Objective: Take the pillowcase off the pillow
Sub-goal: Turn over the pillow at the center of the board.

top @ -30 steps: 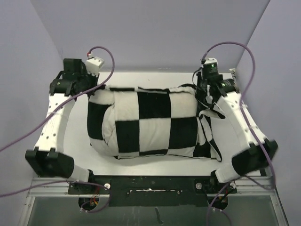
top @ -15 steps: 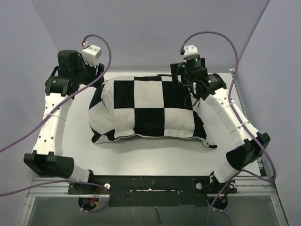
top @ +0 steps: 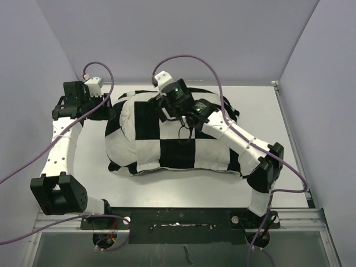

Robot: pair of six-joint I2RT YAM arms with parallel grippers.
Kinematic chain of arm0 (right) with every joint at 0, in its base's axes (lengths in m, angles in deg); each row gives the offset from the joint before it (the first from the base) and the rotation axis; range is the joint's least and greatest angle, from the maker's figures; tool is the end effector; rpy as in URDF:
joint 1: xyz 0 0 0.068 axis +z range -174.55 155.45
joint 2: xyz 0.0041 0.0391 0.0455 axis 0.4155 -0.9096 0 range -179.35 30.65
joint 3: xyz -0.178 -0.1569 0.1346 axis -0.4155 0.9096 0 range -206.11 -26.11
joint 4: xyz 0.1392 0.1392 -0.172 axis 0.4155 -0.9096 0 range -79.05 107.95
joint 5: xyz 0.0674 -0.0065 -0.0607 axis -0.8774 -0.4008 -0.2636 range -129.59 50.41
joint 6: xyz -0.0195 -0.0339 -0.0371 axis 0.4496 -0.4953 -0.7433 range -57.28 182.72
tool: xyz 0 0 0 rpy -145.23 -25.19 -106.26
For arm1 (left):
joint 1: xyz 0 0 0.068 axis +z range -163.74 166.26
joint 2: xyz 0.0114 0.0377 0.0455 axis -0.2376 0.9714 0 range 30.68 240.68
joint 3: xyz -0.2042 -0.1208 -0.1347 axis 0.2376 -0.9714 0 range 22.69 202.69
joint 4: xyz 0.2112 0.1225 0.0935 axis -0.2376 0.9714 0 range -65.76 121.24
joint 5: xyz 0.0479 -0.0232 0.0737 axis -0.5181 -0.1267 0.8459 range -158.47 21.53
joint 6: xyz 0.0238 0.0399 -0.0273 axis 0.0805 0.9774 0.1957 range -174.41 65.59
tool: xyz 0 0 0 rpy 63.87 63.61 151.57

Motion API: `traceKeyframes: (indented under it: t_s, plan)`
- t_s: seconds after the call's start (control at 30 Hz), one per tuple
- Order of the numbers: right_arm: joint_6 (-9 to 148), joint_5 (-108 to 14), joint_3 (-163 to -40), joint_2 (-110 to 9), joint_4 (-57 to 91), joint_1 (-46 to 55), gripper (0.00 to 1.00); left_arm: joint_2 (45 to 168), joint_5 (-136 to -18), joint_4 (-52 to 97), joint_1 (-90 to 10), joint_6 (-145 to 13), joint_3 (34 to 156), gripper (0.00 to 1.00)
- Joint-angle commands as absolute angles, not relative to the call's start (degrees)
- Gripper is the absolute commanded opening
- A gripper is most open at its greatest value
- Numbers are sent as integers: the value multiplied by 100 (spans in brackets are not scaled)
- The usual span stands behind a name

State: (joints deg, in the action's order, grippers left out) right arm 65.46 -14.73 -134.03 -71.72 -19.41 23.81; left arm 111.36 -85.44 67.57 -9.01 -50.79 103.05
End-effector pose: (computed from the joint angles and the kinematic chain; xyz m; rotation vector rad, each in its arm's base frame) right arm 0.2803 0.2926 0.3988 -0.5645 1.9922 0.0845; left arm 0.3006 0.0145 0.3581 0.1245 2.3035 -0.2707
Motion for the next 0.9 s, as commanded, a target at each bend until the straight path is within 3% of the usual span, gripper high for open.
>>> traceKeyframes:
  t_s: [0.0,0.2,0.43,0.63,0.87]
  plan:
    - [6282,-1614,-14164,-7522,-1439,2690,96,11396,-9458,6306,-904,-5806,10318,52]
    - [6312,-2002,-14701,-8276,-1226,2872,96,11585,-9657,5996,-982,-6187,10059,53]
    - [6315,-1931,-14718,-8640,-1064,2829,95,11731,-8698,5589,-1246,-5870,9595,53]
    - [6504,-1684,-13414,-8350,-826,2595,92,11629,-7575,5172,-1349,-5284,8976,54]
    - [7099,-1861,-11510,-7835,-277,2300,88,11229,-7376,5013,-773,-4740,8626,54]
